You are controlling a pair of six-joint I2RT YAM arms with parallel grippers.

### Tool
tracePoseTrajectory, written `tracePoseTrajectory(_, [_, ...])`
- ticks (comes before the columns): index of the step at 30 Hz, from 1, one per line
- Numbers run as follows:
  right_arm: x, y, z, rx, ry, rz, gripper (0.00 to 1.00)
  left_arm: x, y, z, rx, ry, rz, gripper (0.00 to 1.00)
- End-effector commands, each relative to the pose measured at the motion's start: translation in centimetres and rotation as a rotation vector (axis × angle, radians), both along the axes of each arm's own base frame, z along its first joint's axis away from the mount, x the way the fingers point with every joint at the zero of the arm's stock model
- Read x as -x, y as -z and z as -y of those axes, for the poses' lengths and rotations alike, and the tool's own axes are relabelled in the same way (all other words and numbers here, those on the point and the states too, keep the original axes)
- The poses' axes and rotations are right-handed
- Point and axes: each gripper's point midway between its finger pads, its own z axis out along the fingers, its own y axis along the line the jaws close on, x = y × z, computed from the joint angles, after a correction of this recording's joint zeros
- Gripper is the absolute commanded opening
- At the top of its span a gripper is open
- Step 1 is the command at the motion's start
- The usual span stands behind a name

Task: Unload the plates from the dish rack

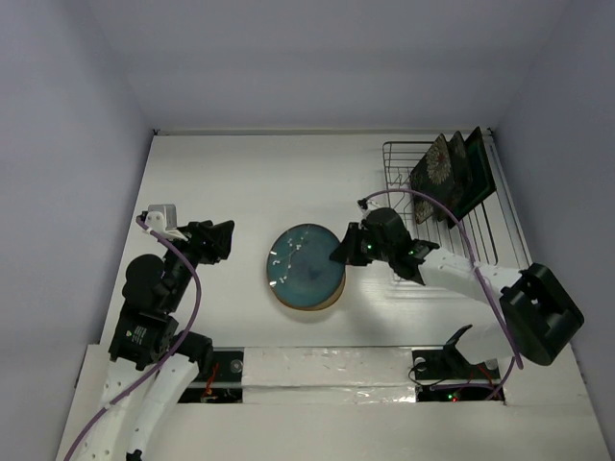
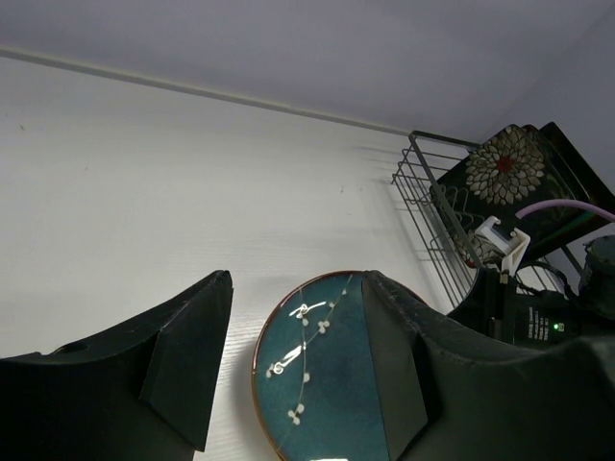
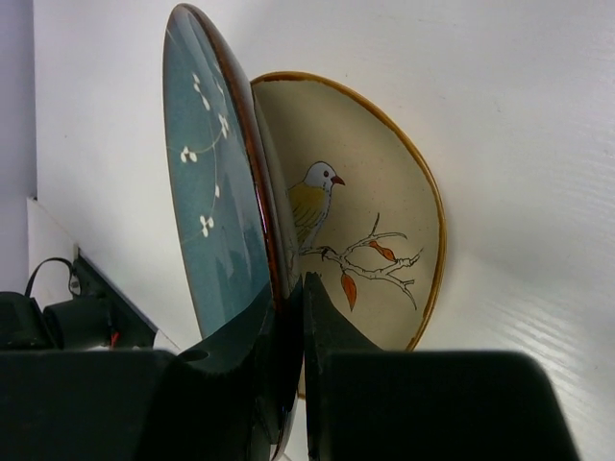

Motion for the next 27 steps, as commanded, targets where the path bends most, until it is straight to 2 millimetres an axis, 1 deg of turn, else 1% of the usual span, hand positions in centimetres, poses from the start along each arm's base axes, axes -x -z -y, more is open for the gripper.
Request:
tracePoseTrajectory(1, [-1.7, -4.2, -1.9, -0.163, 0.008, 0.114, 0.01, 0.0, -1.1, 0.0, 0.006, 0.003, 0.048, 0.53])
tracePoseTrajectory(3, [-1.5, -3.2, -1.6, -0.147, 0.017, 0.096, 0.08, 0.0, -1.1, 0.0, 0.007, 0.003, 0.048, 0.53])
tracePoseTrajectory(4, [-1.3, -2.2, -1.2, -0.126, 0.029, 0.079, 0.17, 0.0, -1.1, 0.0, 0.007, 0.004, 0.049, 0.53])
tracePoseTrajectory(6, [-1.1, -1.3, -0.8, -0.105, 0.04, 0.065, 0.26, 0.0, -1.1, 0.0, 0.007, 0.003, 0.049, 0.53])
tracePoseTrajectory(7, [-1.0, -0.5, -0.2, -0.08, 0.058, 0.055, 0.32, 0.0, -1.1, 0.0, 0.007, 0.004, 0.048, 0.53])
tracePoseTrajectory(9, [-0.9, 0.2, 0.5, -0.048, 0.076, 0.051, 0.37, 0.0, -1.2, 0.1, 0.009, 0.006, 0.05, 0.53])
tracePoseTrajectory(10, [-0.8, 0.9, 1.1, -0.021, 0.095, 0.045, 0.42, 0.0, -1.2, 0.1, 0.009, 0.006, 0.05, 0.53])
tracePoseTrajectory(12, [-0.8, 1.0, 1.6, 0.001, 0.107, 0.05, 0.46, 0.0, -1.2, 0.1, 0.011, 0.008, 0.05, 0.53])
tracePoseTrajectory(13, [-0.8, 1.3, 2.0, 0.022, 0.117, 0.051, 0.53, 0.0, -1.1, 0.1, 0.01, 0.008, 0.048, 0.53])
tracePoseTrajectory(15, [-0.9, 1.2, 2.5, 0.044, 0.126, 0.063, 0.59, 0.0, -1.1, 0.1, 0.01, 0.008, 0.048, 0.53])
tracePoseTrajectory(16, [-0.9, 1.5, 2.9, 0.07, 0.137, 0.06, 0.64, 0.0, -1.2, 0.1, 0.011, 0.008, 0.05, 0.53])
tracePoseTrajectory(17, [-0.7, 1.6, 2.9, 0.086, 0.131, 0.063, 0.68, 0.0, -1.2, 0.1, 0.011, 0.009, 0.05, 0.53])
tracePoseTrajectory(18, [-1.0, 1.3, 3.0, 0.101, 0.133, 0.078, 0.71, 0.1, -1.2, 0.1, 0.012, 0.009, 0.053, 0.53])
tracePoseTrajectory(19, [-1.1, 1.7, 3.7, 0.143, 0.153, 0.073, 0.78, 0.1, -1.2, 0.1, 0.011, 0.009, 0.051, 0.53])
tracePoseTrajectory(22, [-1.5, 1.3, 4.7, 0.206, 0.179, 0.102, 0.83, 0.1, -1.2, 0.1, 0.013, 0.009, 0.052, 0.53])
tracePoseTrajectory(23, [-1.6, 1.1, 5.3, 0.231, 0.201, 0.106, 0.84, 0.1, -1.2, 0.1, 0.012, 0.009, 0.053, 0.53])
tracePoseTrajectory(24, [-1.8, 0.3, 5.4, 0.236, 0.204, 0.129, 0.84, 0.1, -1.3, 0.1, 0.013, 0.009, 0.056, 0.53])
tracePoseTrajectory(25, [-1.6, -0.7, 5.9, 0.24, 0.208, 0.143, 0.78, 0.1, -1.3, 0.1, 0.014, 0.009, 0.055, 0.53])
tracePoseTrajectory(26, [-2.0, -1.7, 6.4, 0.249, 0.229, 0.17, 0.68, 0.1, -1.3, 0.1, 0.013, 0.009, 0.056, 0.53])
tracePoseTrajectory(27, [-2.1, -2.9, 6.6, 0.252, 0.223, 0.205, 0.5, 0.2, -1.3, 0.1, 0.015, 0.012, 0.058, 0.53])
